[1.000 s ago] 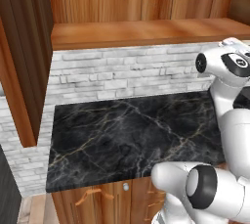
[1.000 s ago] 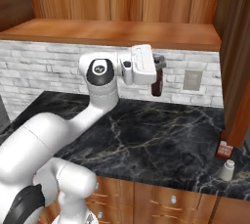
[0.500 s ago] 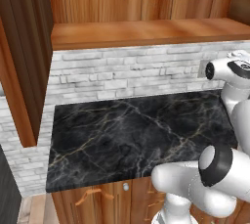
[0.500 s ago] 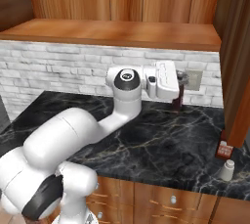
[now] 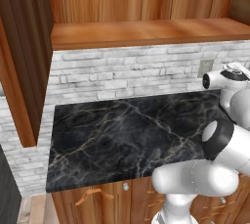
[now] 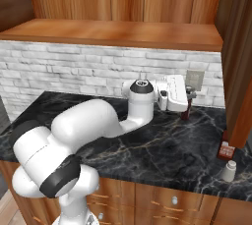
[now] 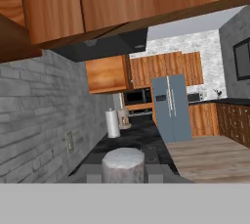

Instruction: Collect the paprika, ketchup, and shaker from the cabinet and place them next to the stove.

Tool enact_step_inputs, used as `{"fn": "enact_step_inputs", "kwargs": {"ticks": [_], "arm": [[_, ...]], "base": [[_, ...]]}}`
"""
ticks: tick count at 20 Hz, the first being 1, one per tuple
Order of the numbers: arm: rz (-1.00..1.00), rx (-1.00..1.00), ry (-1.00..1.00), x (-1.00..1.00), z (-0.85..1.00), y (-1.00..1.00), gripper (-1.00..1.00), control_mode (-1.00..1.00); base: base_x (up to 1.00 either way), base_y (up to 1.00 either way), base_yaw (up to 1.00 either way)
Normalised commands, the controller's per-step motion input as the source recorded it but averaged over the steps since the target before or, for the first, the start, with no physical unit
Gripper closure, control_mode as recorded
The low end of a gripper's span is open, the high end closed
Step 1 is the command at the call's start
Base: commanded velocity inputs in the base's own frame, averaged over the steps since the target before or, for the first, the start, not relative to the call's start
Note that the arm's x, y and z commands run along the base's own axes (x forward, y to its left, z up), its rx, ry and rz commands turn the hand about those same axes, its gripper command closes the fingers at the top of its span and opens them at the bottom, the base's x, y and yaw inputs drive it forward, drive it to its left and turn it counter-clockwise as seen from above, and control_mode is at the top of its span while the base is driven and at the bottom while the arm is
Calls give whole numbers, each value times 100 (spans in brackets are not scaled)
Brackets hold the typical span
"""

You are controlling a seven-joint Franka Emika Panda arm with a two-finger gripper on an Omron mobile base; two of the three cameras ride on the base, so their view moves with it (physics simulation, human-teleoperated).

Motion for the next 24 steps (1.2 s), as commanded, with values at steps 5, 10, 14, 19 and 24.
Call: {"fn": "enact_step_inputs", "kwargs": {"ticks": [5,10,14,19,24], "arm": [[-5,0,0,32,-49,-49,100,-100],[-3,0,0,40,-50,-34,100,-100],[0,0,0,41,-37,-32,100,-100],[0,0,0,33,-53,-34,100,-100],[0,0,-7,17,-55,-31,100,-100]], "base": [[0,0,0],[0,0,0],[0,0,0],[0,0,0],[0,0,0]]}}
